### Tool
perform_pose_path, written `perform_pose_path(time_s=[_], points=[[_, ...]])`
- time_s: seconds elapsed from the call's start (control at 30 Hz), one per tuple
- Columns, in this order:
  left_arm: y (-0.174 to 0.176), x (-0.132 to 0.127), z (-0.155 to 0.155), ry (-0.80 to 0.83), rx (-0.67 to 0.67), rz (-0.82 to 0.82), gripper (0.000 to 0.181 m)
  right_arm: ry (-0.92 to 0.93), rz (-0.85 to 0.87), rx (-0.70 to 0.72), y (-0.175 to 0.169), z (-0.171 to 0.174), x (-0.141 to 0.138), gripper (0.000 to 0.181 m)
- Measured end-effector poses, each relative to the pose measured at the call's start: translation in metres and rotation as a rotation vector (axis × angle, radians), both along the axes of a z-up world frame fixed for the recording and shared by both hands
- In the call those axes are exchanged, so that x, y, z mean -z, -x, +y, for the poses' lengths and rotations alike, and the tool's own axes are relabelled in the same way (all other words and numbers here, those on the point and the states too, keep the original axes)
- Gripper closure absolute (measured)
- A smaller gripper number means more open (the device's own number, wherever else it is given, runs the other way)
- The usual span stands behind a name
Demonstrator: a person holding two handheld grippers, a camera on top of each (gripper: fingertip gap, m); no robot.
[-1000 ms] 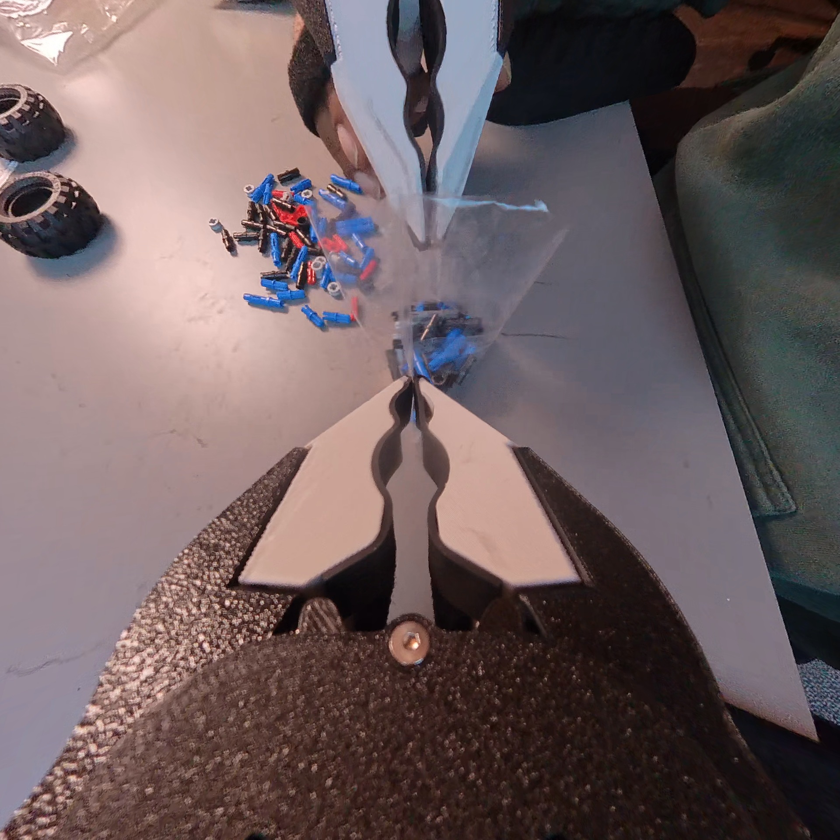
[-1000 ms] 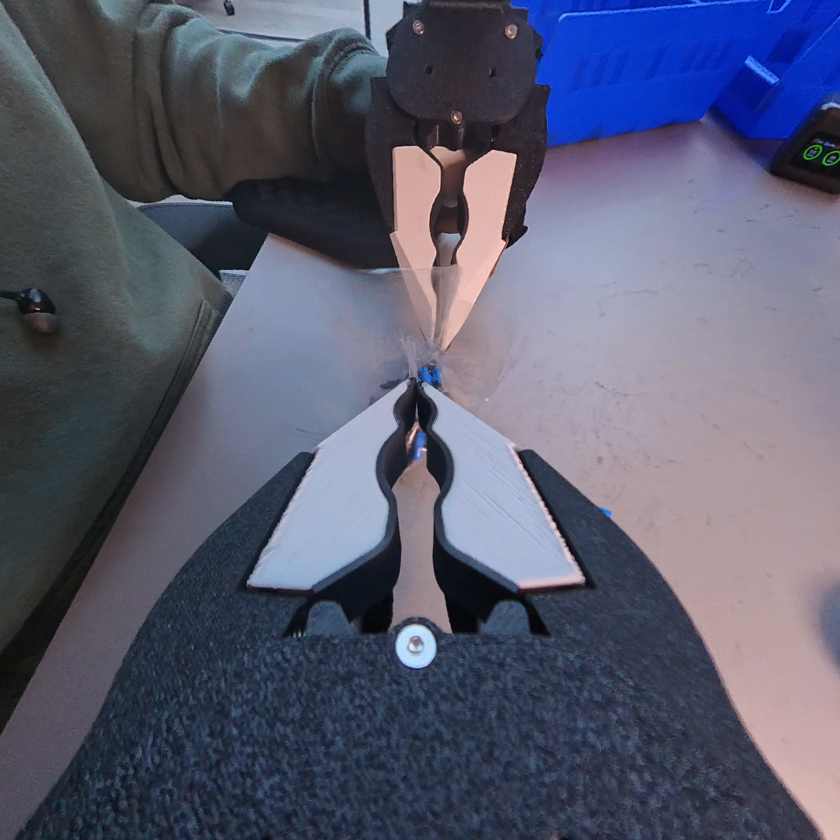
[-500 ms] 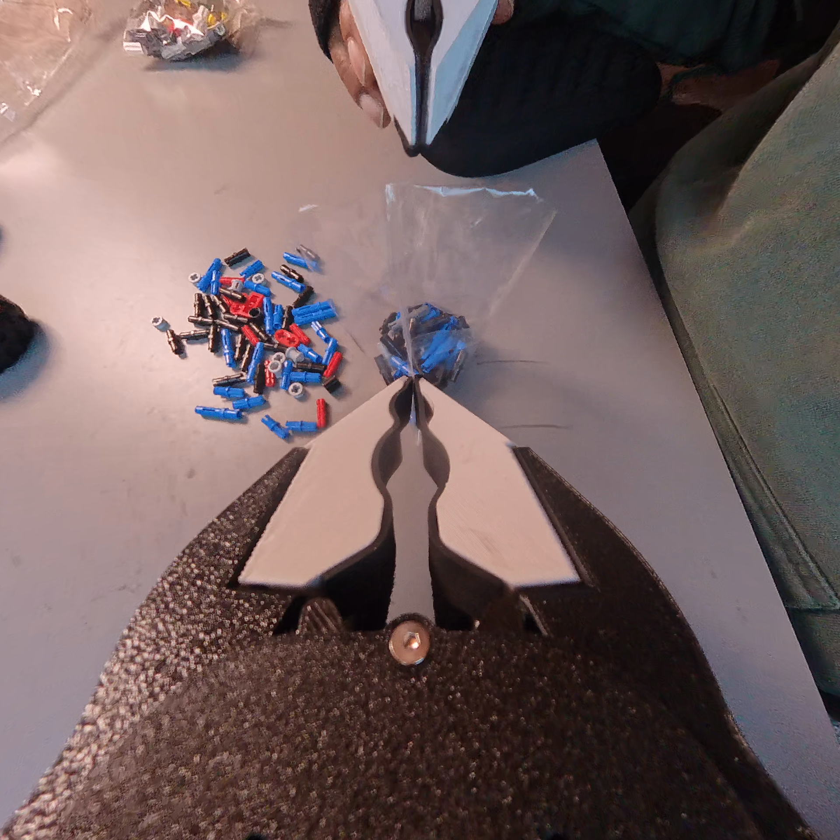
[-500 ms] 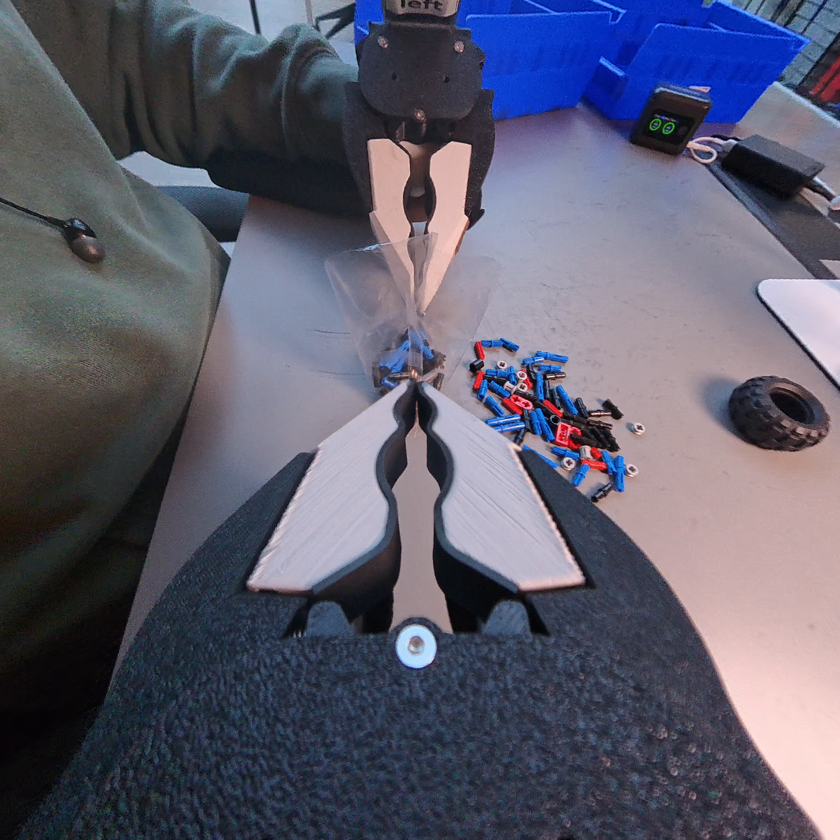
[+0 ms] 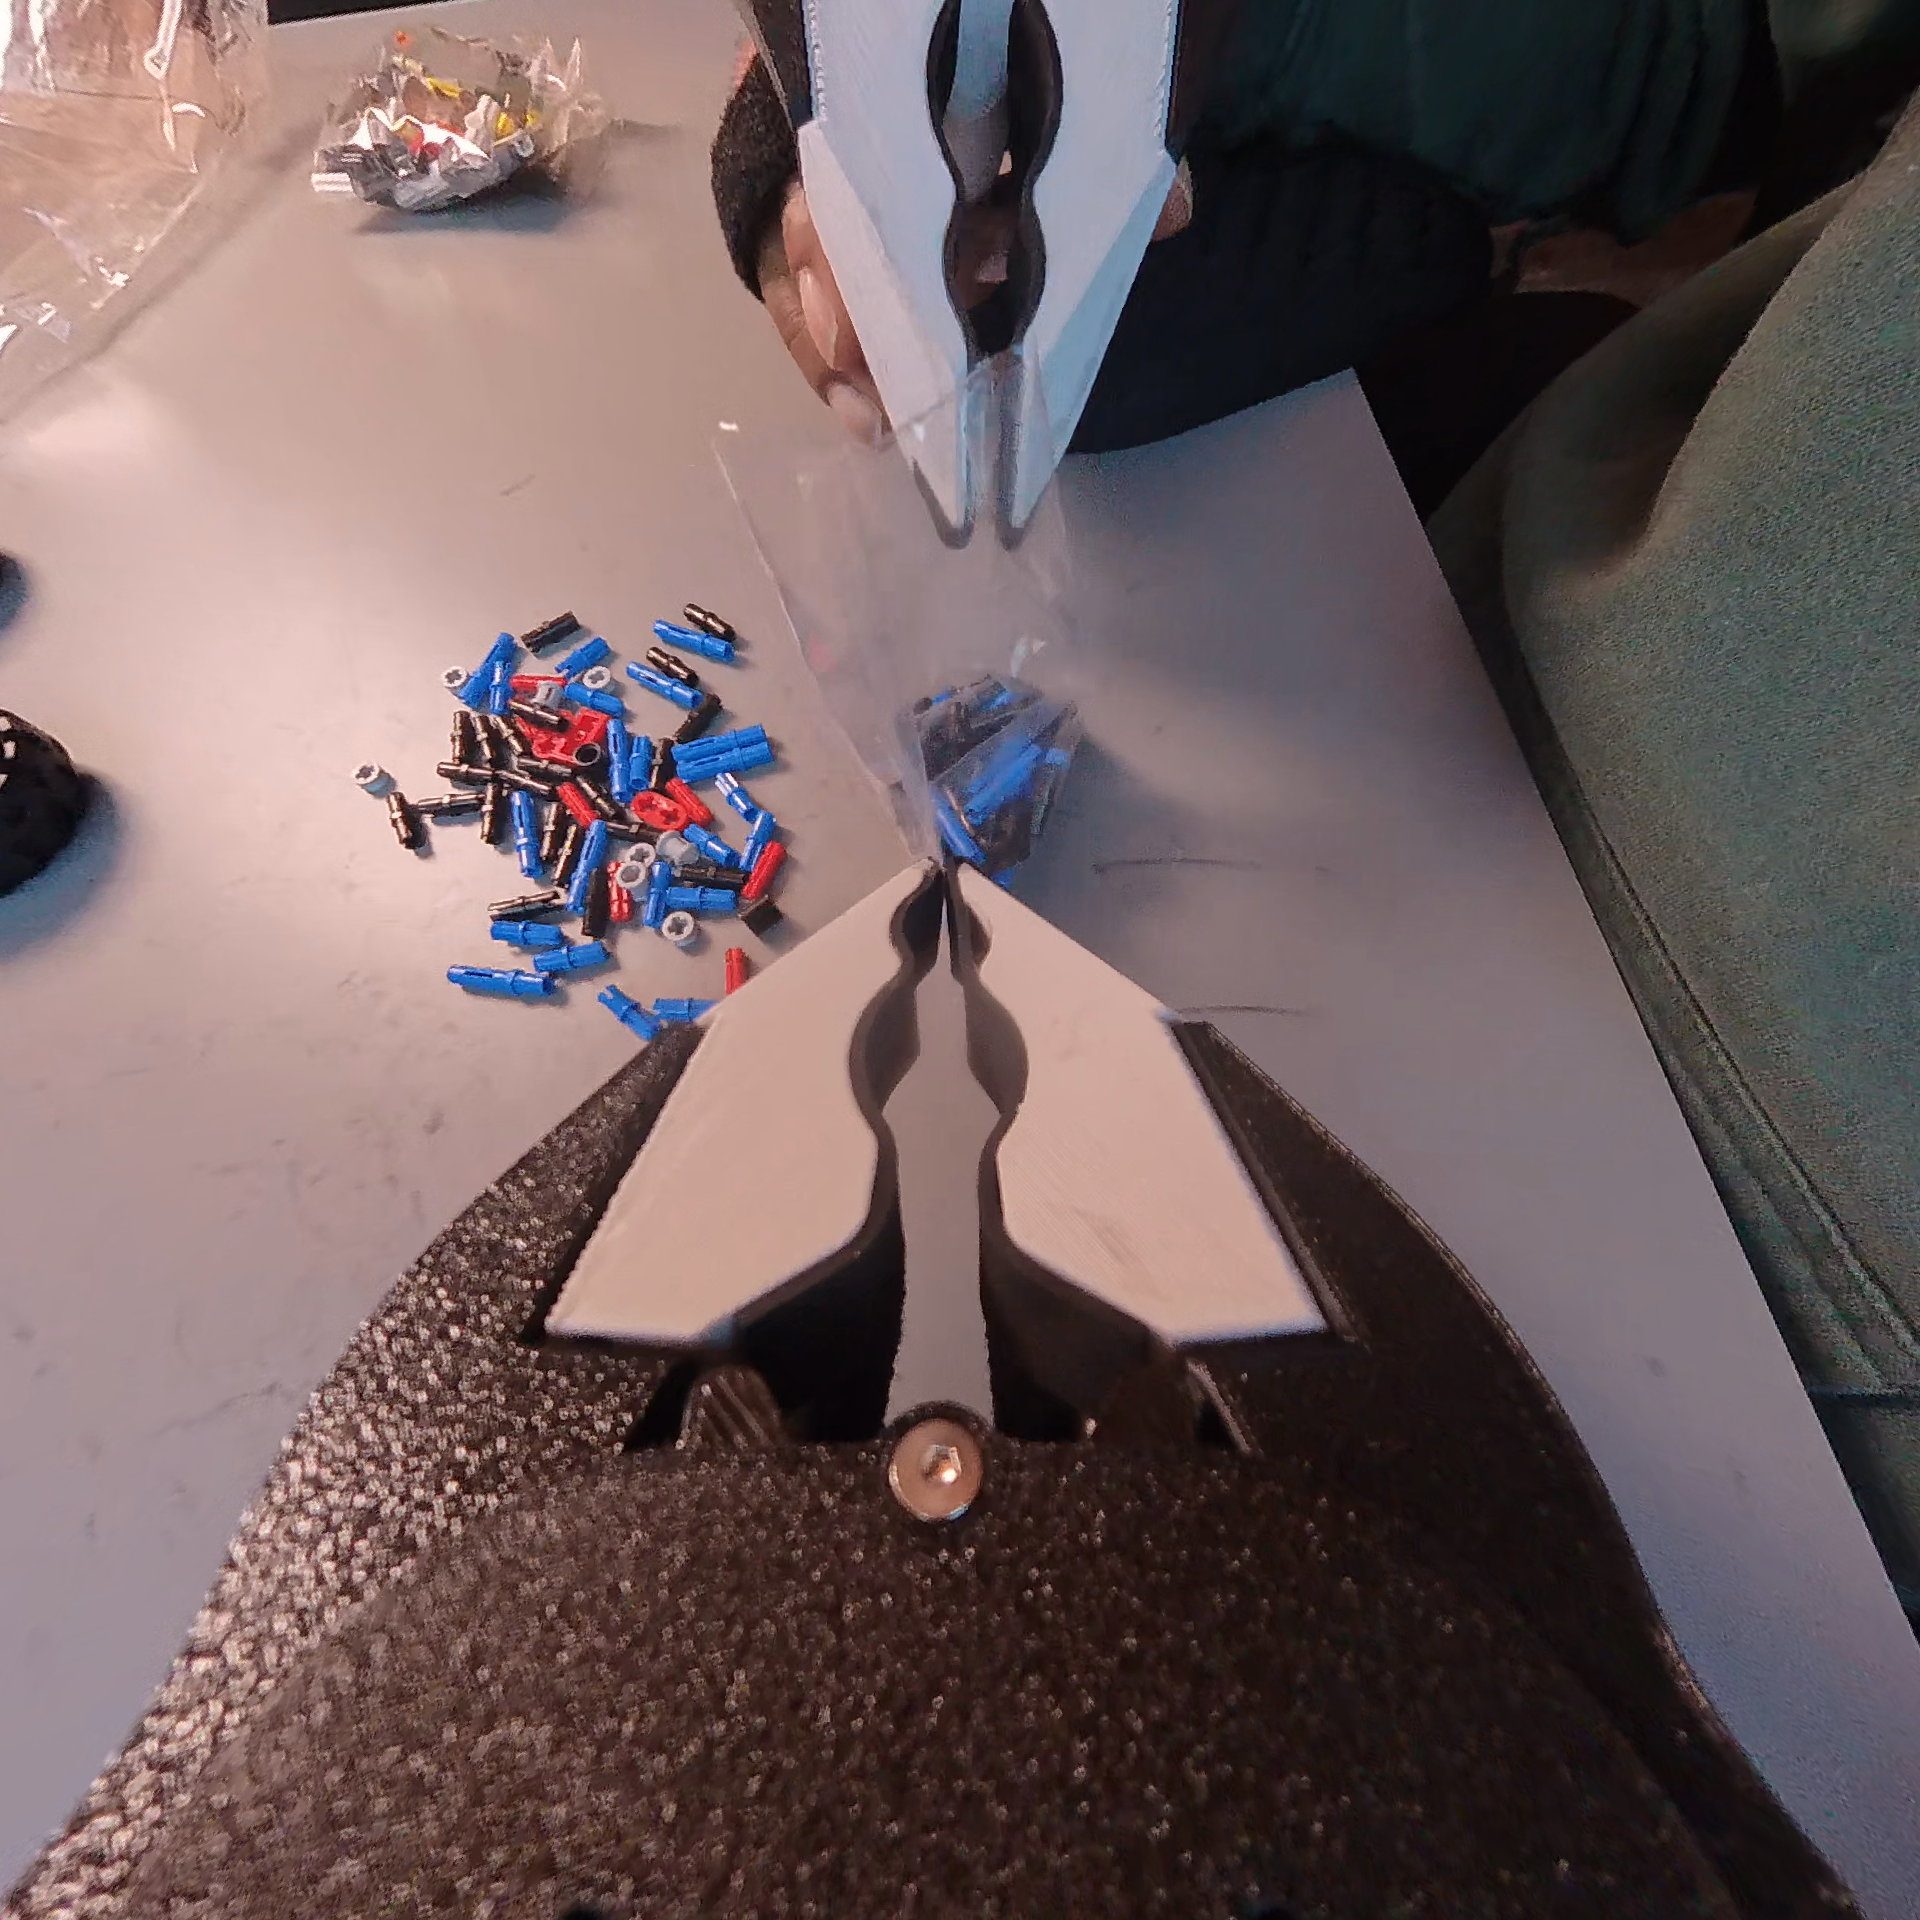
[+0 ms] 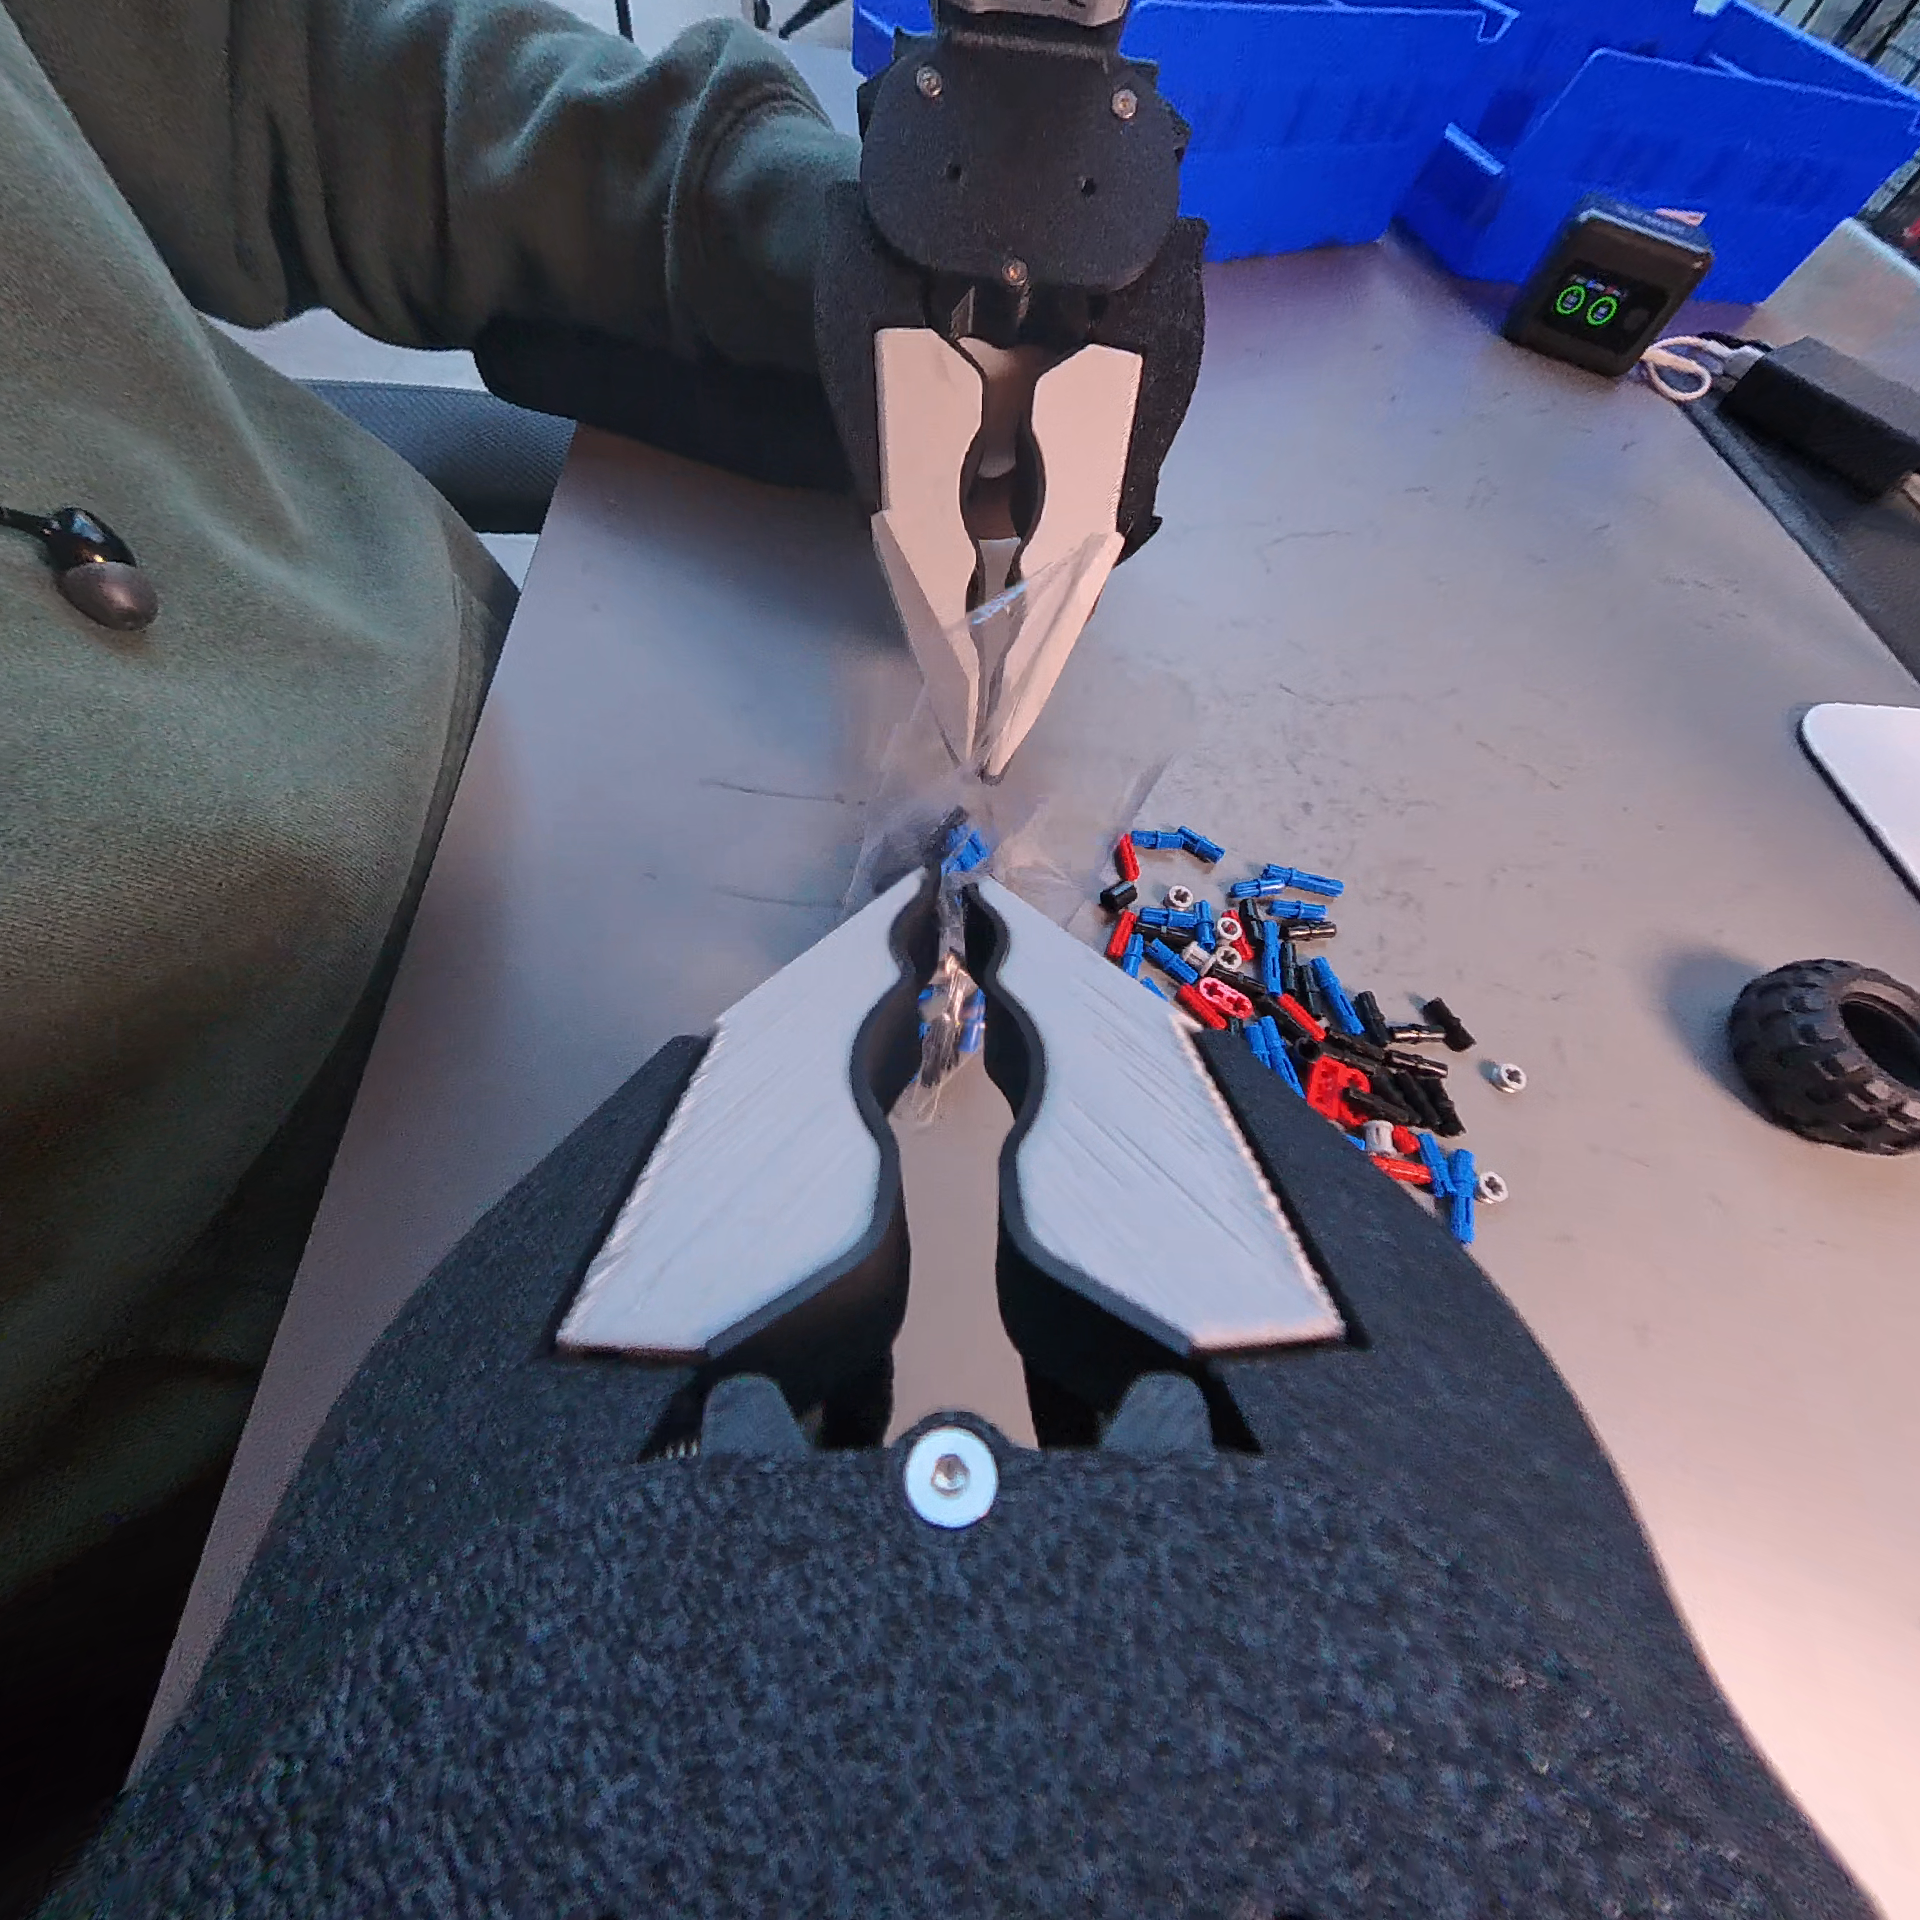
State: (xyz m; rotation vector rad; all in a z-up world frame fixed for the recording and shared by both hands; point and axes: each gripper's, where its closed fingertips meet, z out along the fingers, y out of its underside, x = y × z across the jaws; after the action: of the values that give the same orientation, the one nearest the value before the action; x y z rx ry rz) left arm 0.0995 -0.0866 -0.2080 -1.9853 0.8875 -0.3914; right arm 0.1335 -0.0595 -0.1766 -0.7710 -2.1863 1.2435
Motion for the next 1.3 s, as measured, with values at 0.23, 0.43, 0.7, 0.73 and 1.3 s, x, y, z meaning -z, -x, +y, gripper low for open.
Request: perform_pose_path(time_s=[0.23, 0.43, 0.7, 0.73, 1.3], points=[[0.002, -0.001, -0.004, -0.010, -0.006, 0.004, 0.181, 0.015, 0.006, 0.031, -0.004, 0.007, -0.004, 0.176], [0.000, 0.000, -0.004, -0.018, -0.001, 0.019, 0.181, 0.007, 0.005, 0.032, -0.008, 0.009, -0.003, 0.176], [-0.002, 0.001, -0.003, -0.018, -0.004, 0.022, 0.181, 0.002, -0.007, -0.007, -0.014, 0.005, 0.001, 0.142], [-0.002, 0.001, -0.003, -0.018, -0.003, 0.021, 0.181, 0.015, 0.004, -0.007, -0.014, 0.006, -0.002, 0.144], [0.000, 0.000, -0.002, -0.021, -0.008, 0.017, 0.181, 0.057, 0.097, -0.064, -0.006, 0.000, -0.015, 0.181]])
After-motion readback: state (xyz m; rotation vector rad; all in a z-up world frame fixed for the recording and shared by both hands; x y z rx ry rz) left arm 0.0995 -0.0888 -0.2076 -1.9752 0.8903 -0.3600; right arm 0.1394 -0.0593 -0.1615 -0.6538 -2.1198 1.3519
